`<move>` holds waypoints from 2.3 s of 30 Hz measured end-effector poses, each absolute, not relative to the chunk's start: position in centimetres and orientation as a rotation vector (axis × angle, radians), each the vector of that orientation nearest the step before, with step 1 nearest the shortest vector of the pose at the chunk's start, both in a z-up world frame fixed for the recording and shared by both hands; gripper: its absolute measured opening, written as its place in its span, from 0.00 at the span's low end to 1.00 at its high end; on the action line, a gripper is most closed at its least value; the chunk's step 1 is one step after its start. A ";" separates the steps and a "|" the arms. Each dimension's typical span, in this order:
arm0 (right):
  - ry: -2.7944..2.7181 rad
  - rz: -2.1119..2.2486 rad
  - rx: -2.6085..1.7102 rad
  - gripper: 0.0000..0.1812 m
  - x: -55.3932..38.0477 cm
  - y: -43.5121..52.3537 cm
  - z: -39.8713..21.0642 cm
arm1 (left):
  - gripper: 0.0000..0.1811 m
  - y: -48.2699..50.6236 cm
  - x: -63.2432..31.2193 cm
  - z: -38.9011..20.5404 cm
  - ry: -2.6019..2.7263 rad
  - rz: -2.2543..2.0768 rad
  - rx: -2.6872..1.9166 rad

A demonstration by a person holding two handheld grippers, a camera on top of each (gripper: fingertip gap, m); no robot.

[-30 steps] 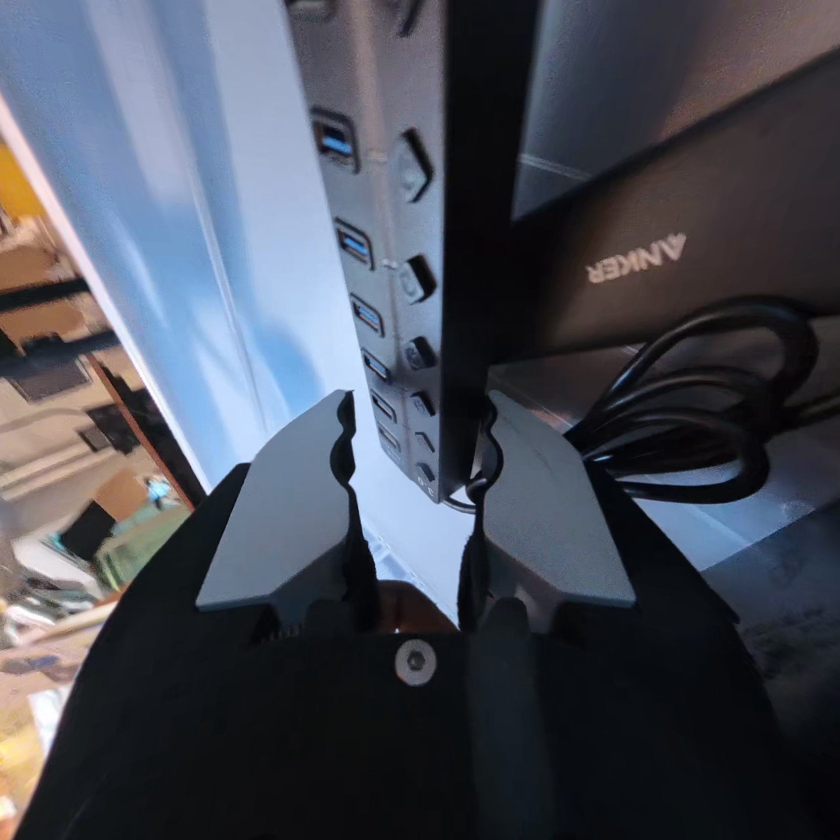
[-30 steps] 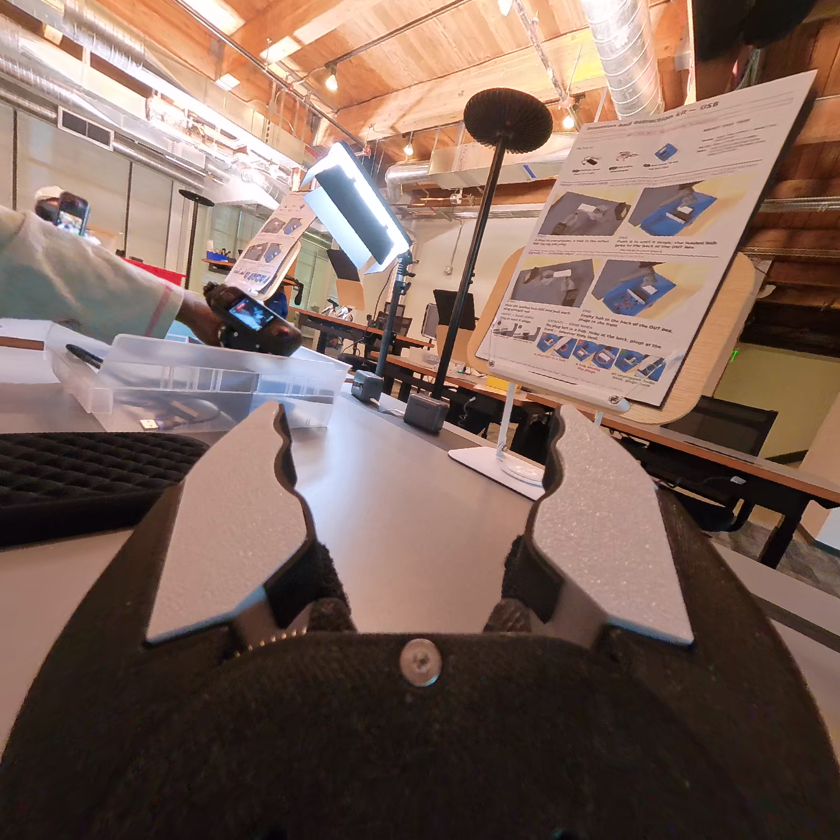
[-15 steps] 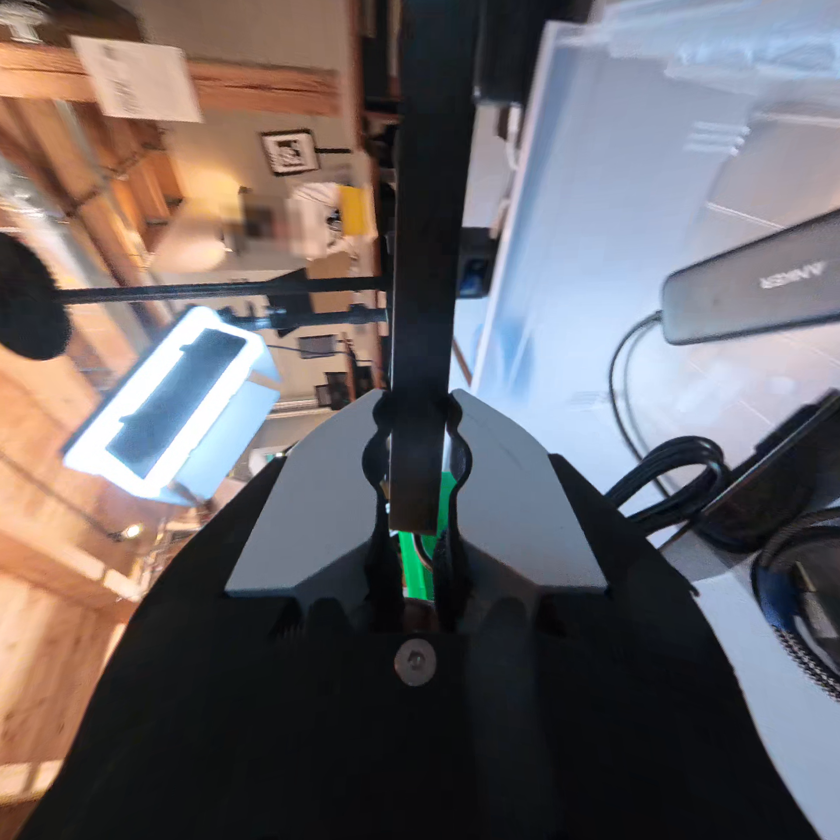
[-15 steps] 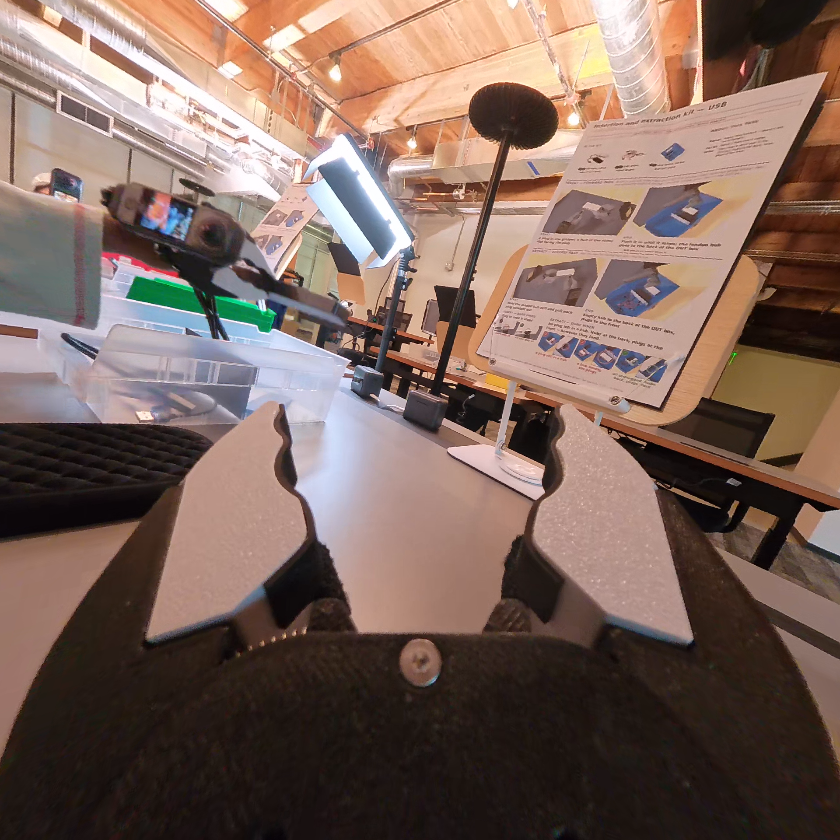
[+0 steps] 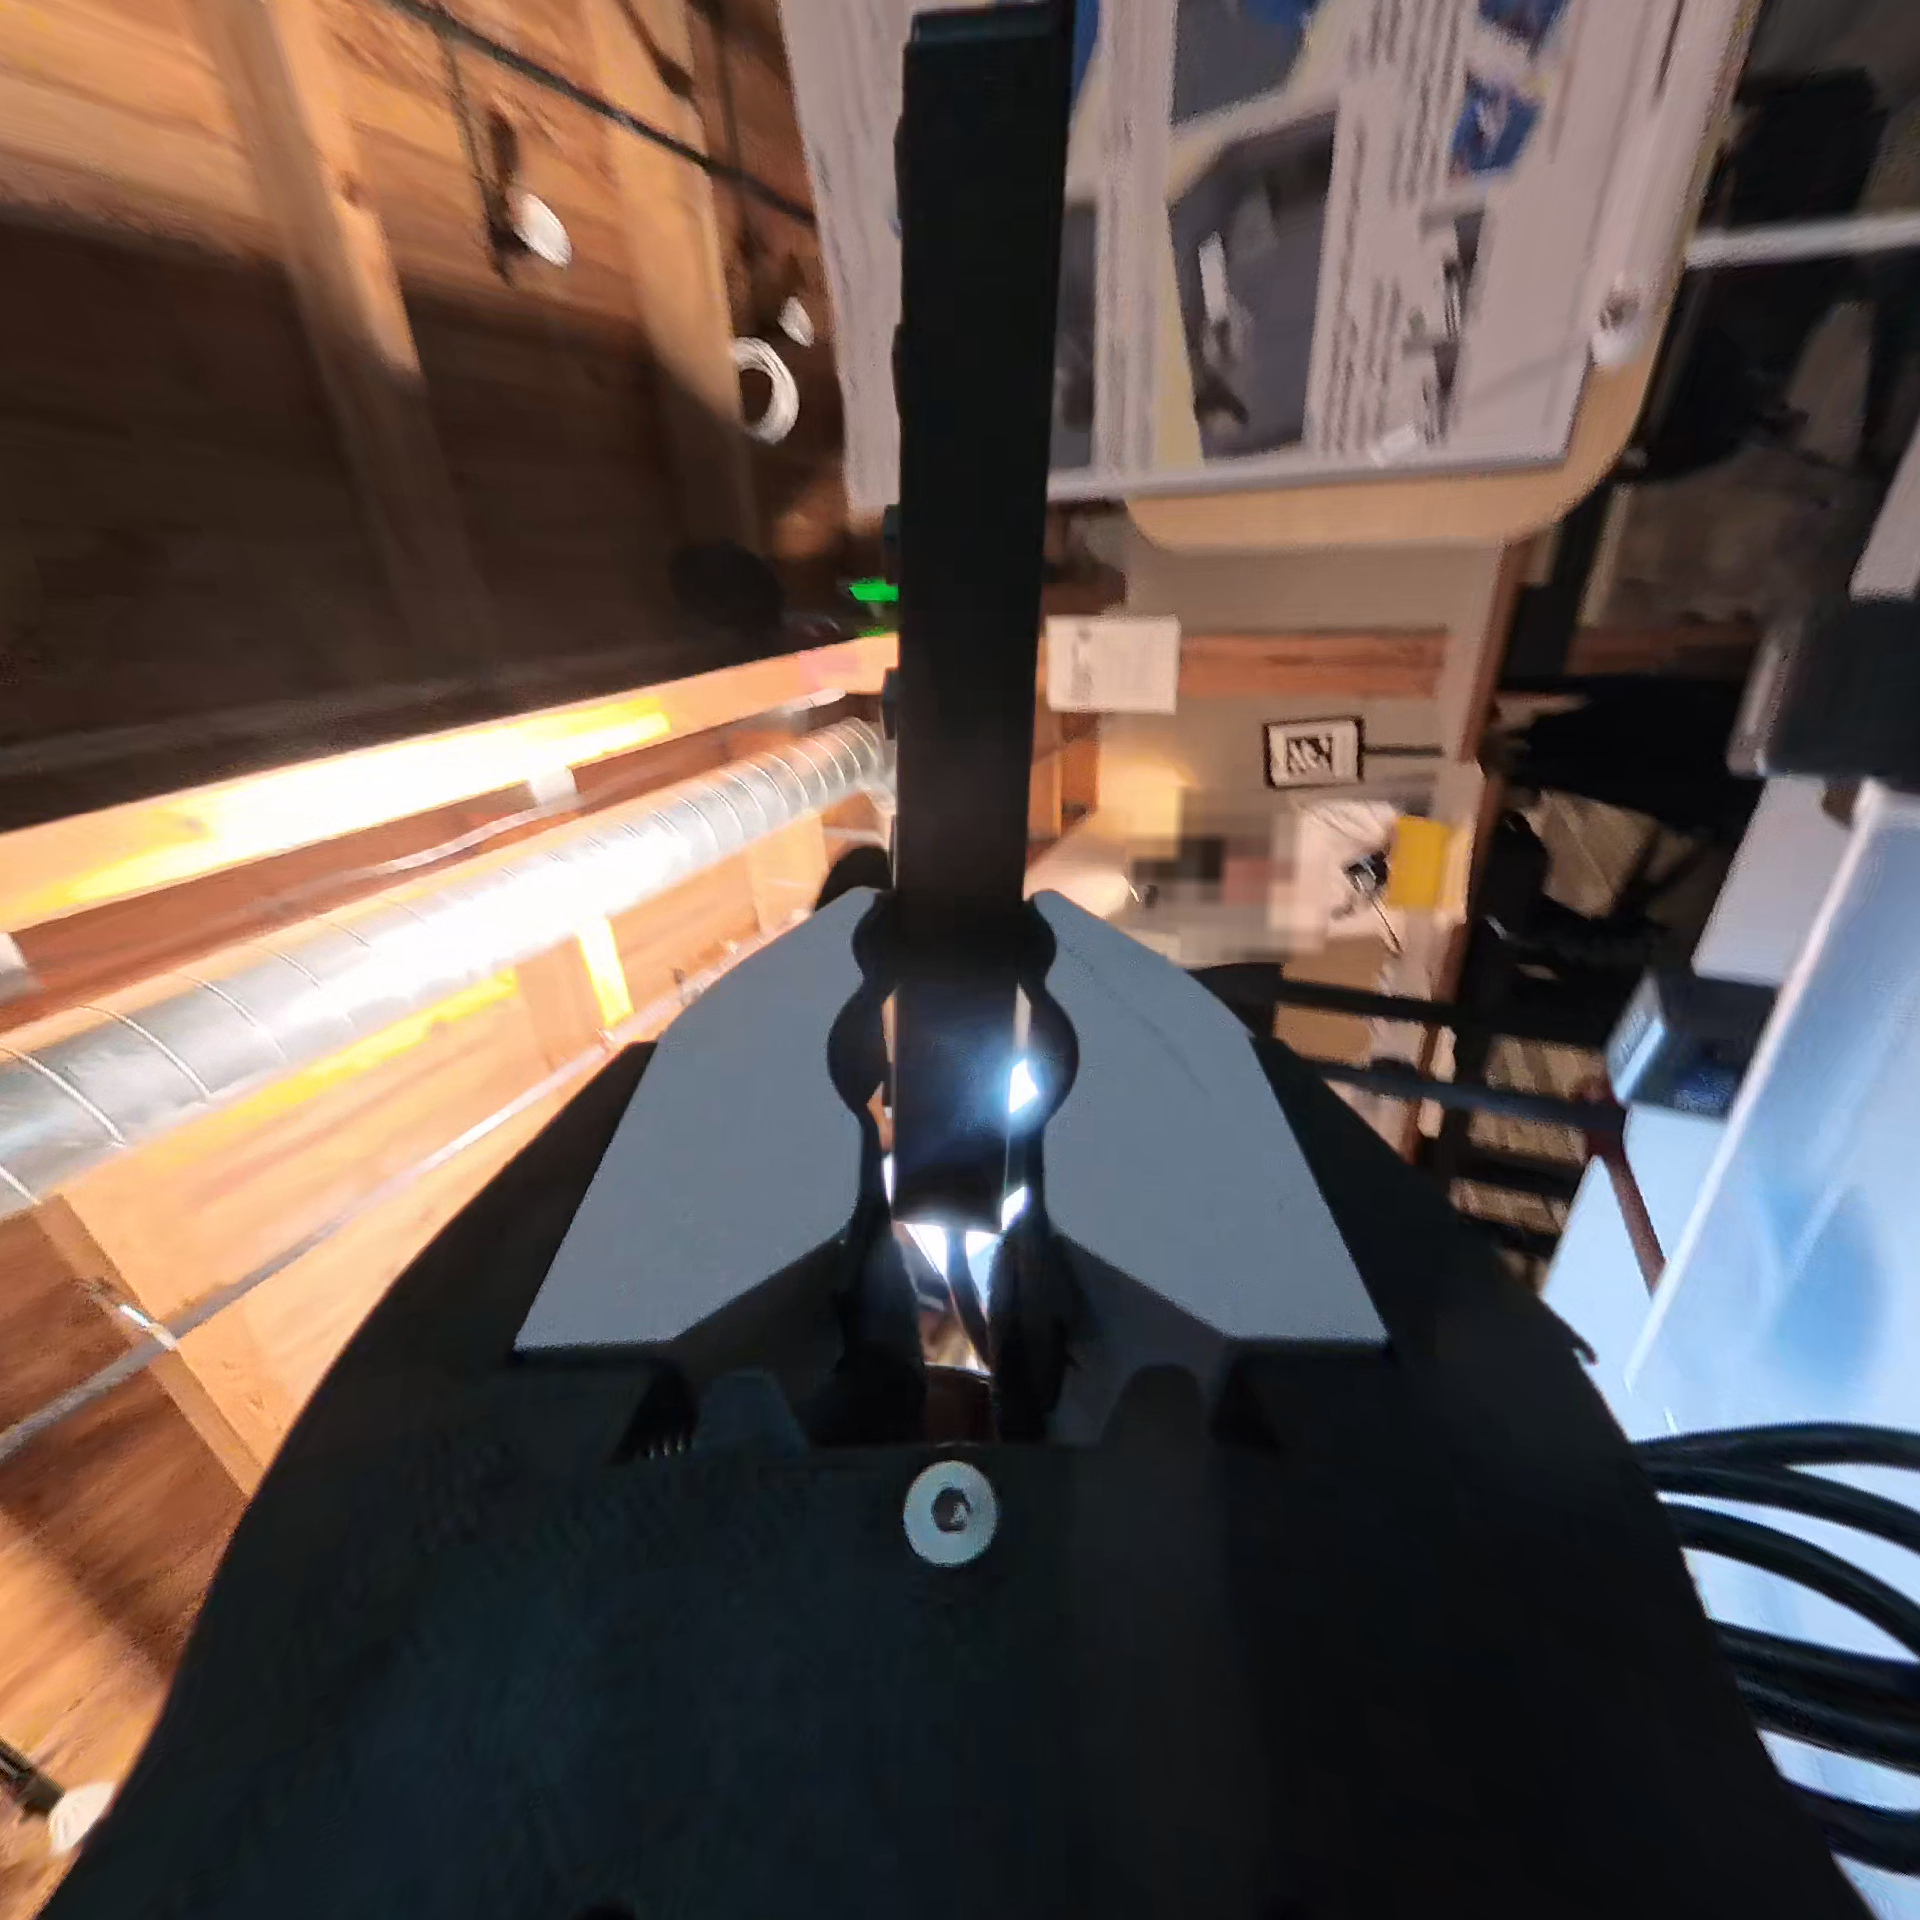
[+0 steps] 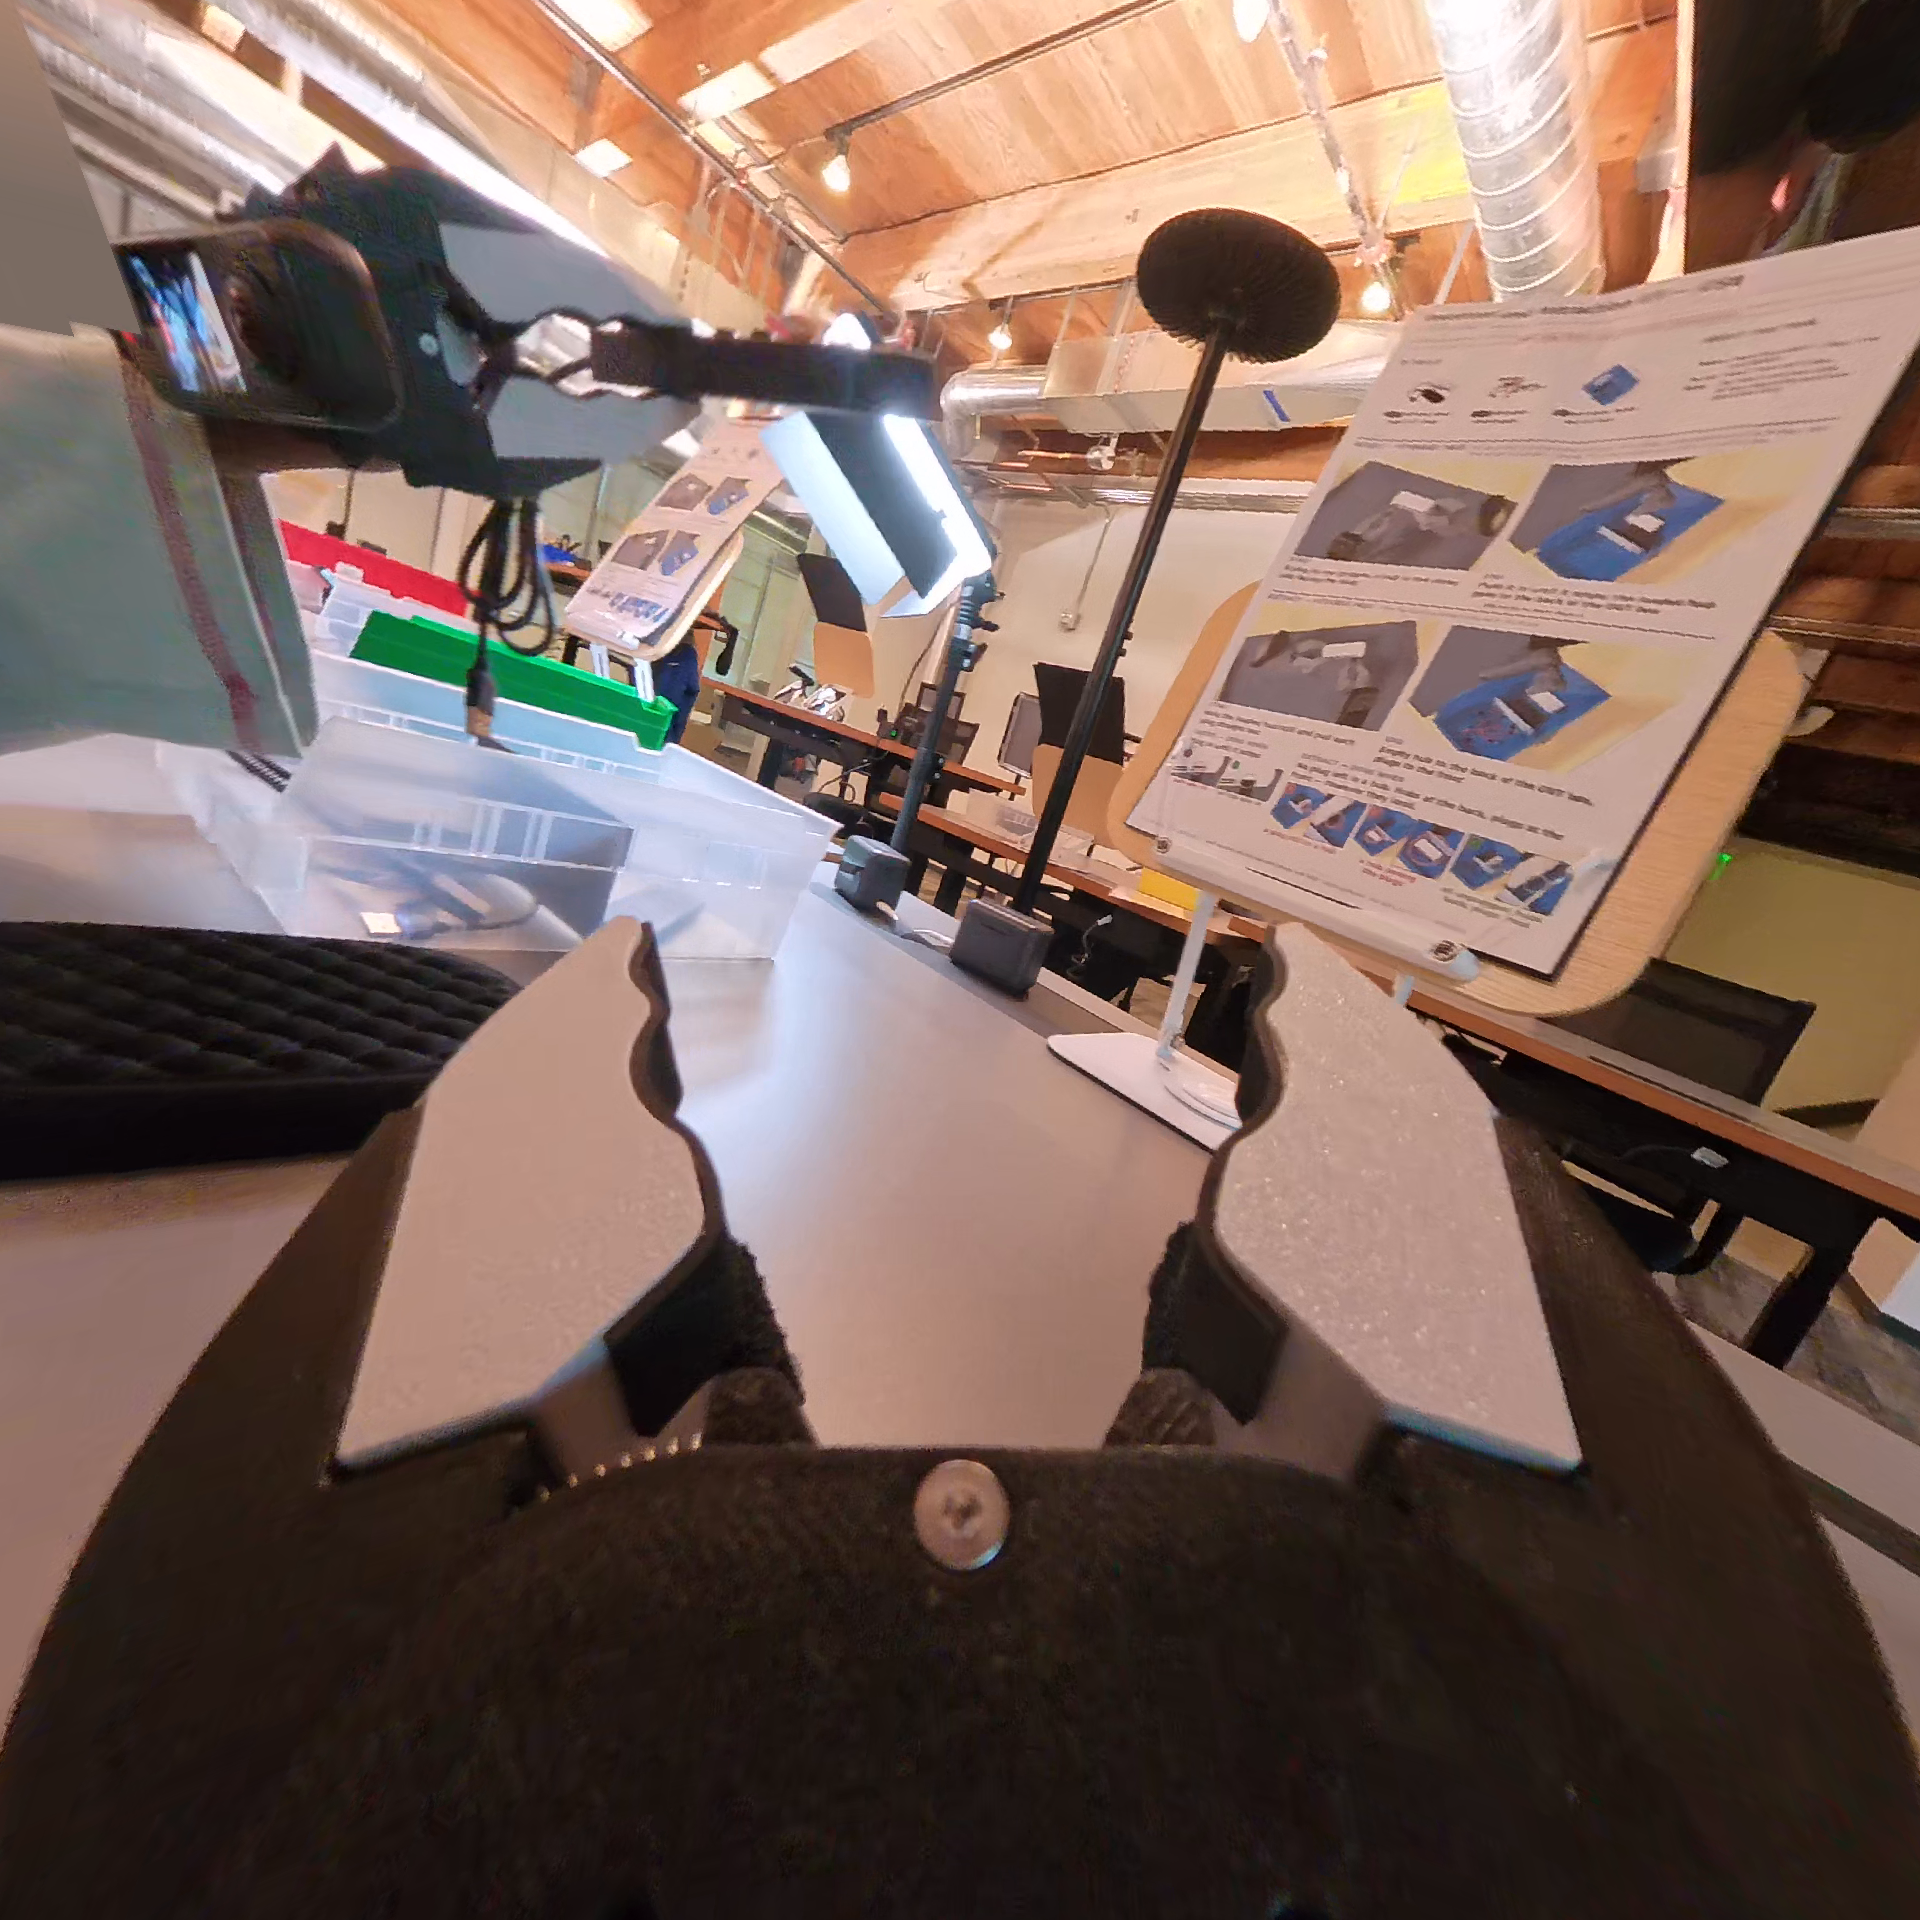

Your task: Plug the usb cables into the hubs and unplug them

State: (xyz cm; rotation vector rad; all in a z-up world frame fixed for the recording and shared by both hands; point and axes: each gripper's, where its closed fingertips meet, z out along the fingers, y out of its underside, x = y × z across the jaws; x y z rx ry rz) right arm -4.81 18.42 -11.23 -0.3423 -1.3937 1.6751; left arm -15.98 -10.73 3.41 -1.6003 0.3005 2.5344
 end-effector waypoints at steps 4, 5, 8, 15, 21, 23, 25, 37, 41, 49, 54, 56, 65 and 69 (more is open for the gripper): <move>-1.420 1.744 -0.287 0.58 -3.8 17.1 -10.7 | 0.12 -4.8 -12.2 3.2 0.464 2.471 -1.417; -1.410 1.781 -0.276 0.58 -3.5 16.7 -10.1 | 0.12 -3.4 -11.3 2.8 0.507 2.452 -1.384; -1.346 1.890 -0.233 0.54 -2.1 15.7 -7.5 | 0.13 0.6 -9.1 1.2 0.605 2.378 -1.334; -1.361 1.861 -0.120 0.51 -0.6 14.5 -2.9 | 0.12 6.6 -5.9 -2.4 0.706 2.194 -1.296; -1.597 1.712 -0.123 0.40 -1.5 14.0 -4.6 | 0.12 8.6 -4.9 -3.9 0.736 2.095 -1.293; -1.633 1.673 -0.151 0.34 -1.7 14.3 -5.0 | 0.13 8.8 -4.9 -4.4 0.739 2.071 -1.306; -1.730 1.627 -0.235 0.34 -2.3 14.7 -6.1 | 0.13 9.0 -4.9 -4.9 0.735 2.042 -1.333; -2.028 1.456 -0.457 0.34 -1.8 19.3 -13.7 | 0.16 14.1 -5.2 -14.8 0.634 1.602 -1.799; -2.154 1.422 -0.496 0.34 -1.8 20.3 -17.0 | 0.27 15.2 -5.1 -18.7 0.598 1.344 -2.022; -2.242 1.338 -0.570 0.34 -2.1 22.1 -20.1 | 0.34 12.3 -3.8 -14.4 0.053 0.663 -1.886; -2.376 1.109 -0.610 0.33 -2.2 23.4 -23.1 | 0.33 8.0 -4.0 -11.8 -0.138 0.540 -1.791; -2.359 1.131 -0.599 0.33 -2.2 23.3 -22.8 | 0.32 6.1 -4.5 -11.4 -0.191 0.564 -1.807; -1.493 1.554 -0.295 0.50 -2.6 21.7 -8.8 | 0.33 -7.1 -7.2 -13.0 -0.419 0.820 -2.158; -1.320 1.732 -0.151 0.47 -1.1 18.3 -7.1 | 0.35 -13.0 -7.7 -14.2 -0.589 0.819 -2.271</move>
